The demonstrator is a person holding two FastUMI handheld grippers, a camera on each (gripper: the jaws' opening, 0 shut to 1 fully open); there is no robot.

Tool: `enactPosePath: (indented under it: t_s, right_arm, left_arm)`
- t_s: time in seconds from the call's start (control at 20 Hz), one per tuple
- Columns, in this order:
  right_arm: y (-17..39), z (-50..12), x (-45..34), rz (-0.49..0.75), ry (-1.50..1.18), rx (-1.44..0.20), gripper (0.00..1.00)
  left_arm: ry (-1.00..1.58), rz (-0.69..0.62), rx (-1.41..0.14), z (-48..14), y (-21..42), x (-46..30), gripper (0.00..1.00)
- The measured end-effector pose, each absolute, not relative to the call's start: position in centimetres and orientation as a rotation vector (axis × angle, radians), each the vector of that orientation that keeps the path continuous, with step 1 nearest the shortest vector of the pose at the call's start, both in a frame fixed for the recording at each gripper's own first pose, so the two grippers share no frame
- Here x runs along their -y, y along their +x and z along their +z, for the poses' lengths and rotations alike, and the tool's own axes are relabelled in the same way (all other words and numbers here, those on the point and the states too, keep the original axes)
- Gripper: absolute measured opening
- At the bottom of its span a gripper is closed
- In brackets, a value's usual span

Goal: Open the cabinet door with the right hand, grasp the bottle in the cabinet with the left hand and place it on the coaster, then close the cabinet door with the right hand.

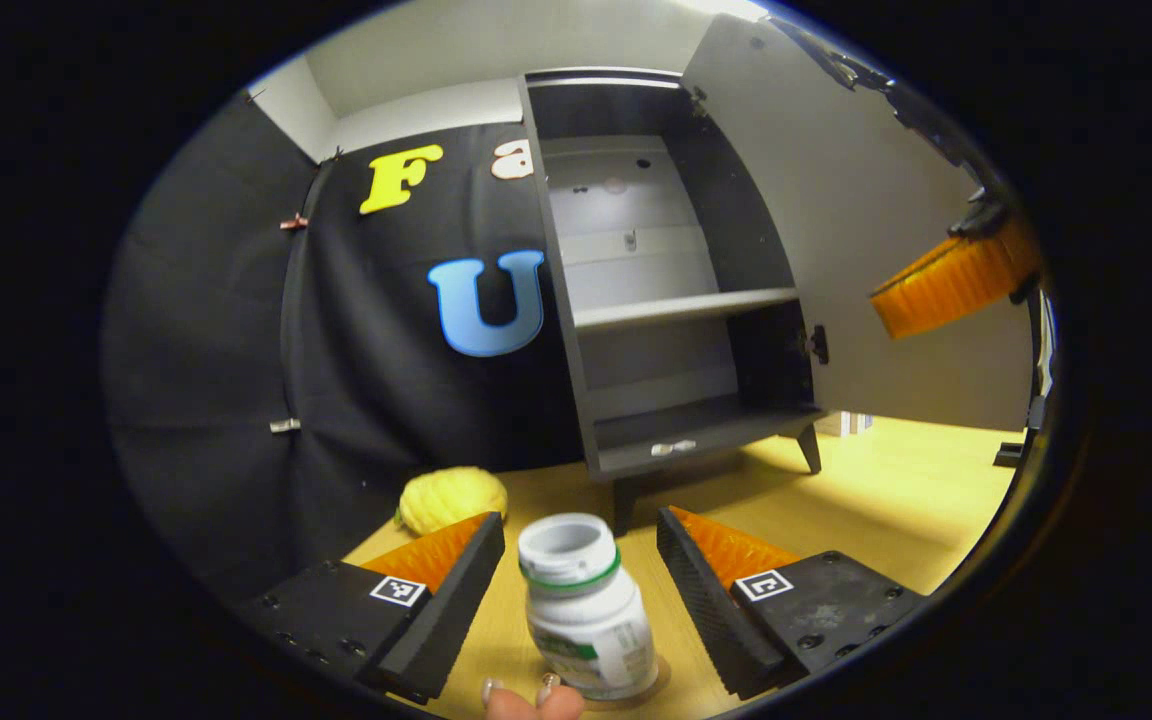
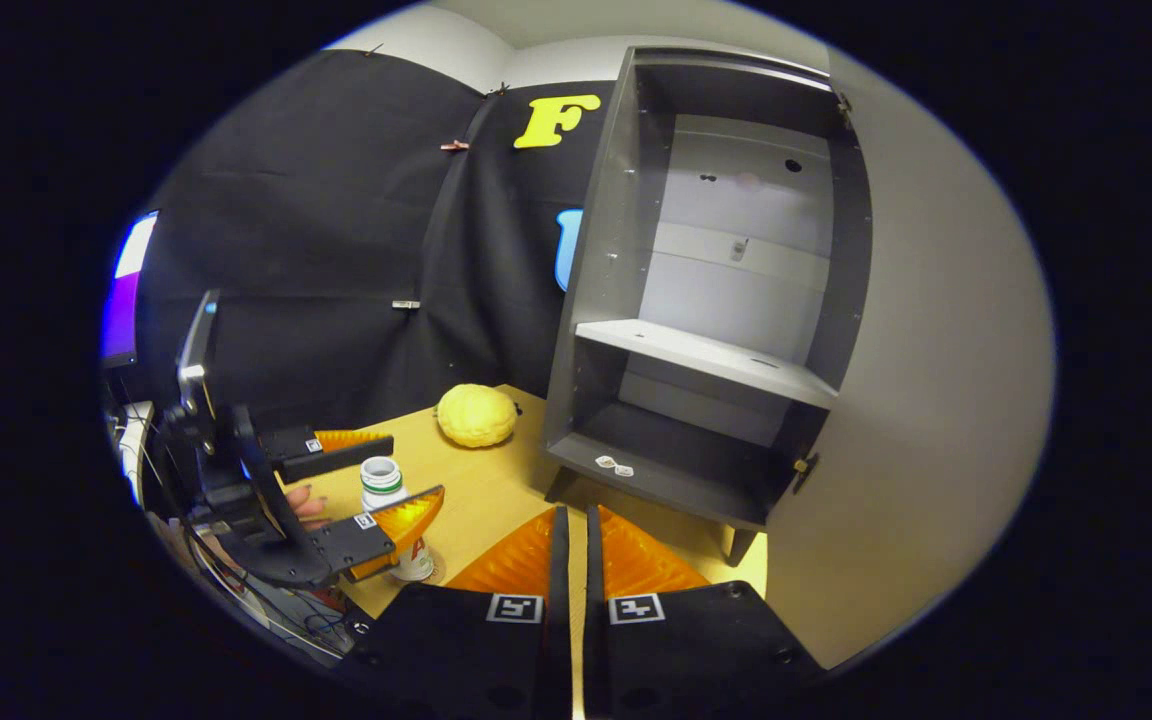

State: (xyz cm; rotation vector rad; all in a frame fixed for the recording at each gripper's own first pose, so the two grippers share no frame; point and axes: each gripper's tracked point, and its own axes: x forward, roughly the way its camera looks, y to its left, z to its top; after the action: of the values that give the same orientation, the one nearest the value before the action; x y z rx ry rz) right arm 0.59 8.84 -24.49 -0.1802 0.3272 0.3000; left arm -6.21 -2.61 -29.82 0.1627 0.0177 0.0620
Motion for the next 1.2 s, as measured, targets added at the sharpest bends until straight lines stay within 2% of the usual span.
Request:
enactPosePath:
  t_s: [0.15,0.25,0.35,0.4,0.45,0.55,0.6,0.7,0.85,0.9,1.0,1.05,1.15,1.2]
  right_arm:
    - [-0.1,-20.3,-8.1,0.292,-0.161,-0.288,0.10]
    - [-0.6,-17.2,-7.1,0.273,-0.154,-0.261,0.11]
    - [-1.6,-13.8,-6.3,0.267,-0.122,-0.227,0.13]
    - [-2.3,-12.1,-5.9,0.275,-0.093,-0.217,0.16]
    - [-3.3,-10.3,-5.7,0.286,-0.065,-0.205,0.25]
    - [-5.0,-7.1,-4.5,0.294,-0.039,-0.167,0.40]
    - [-6.3,-5.2,-3.8,0.289,-0.038,-0.134,0.47]
    - [-8.5,-2.0,-2.3,0.272,-0.008,-0.077,0.61]
    - [-11.9,0.7,0.7,0.247,0.062,-0.036,0.65]
    - [-12.2,1.1,2.4,0.204,0.063,-0.023,0.70]
    - [-12.8,0.9,5.9,0.102,0.054,-0.015,0.74]
    - [-13.1,0.7,7.1,0.068,0.058,-0.020,0.76]
    - [-14.0,0.4,8.3,0.053,0.067,-0.039,1.00]
    - [-14.2,0.5,9.0,0.048,0.064,-0.038,1.00]
  left_arm:
    - [0.159,0.025,0.030,-23.9,-5.8,4.0,0.99]
    - [0.105,-0.010,0.044,-20.2,-6.0,5.3,0.96]
    - [0.059,-0.047,0.046,-16.9,-6.3,7.0,0.96]
    - [0.070,-0.067,0.048,-15.3,-6.6,7.7,1.00]
    - [0.099,-0.065,0.051,-13.7,-6.9,8.0,0.96]
    - [0.133,-0.065,0.053,-11.3,-7.6,8.9,0.99]
    - [0.125,-0.088,0.048,-10.6,-7.9,9.8,0.96]
    - [0.110,-0.133,0.021,-9.9,-8.5,11.8,0.99]
    - [0.077,-0.160,-0.001,-9.0,-9.6,13.7,0.99]
    - [0.059,-0.178,0.001,-8.6,-9.9,14.6,0.99]
    - [0.031,-0.205,-0.012,-8.3,-9.8,15.9,0.96]
    - [0.027,-0.203,-0.012,-8.1,-9.7,16.0,0.99]
    - [0.030,-0.193,0.001,-7.3,-9.7,16.2,0.96]
    - [0.033,-0.188,0.012,-6.8,-9.8,16.3,0.96]
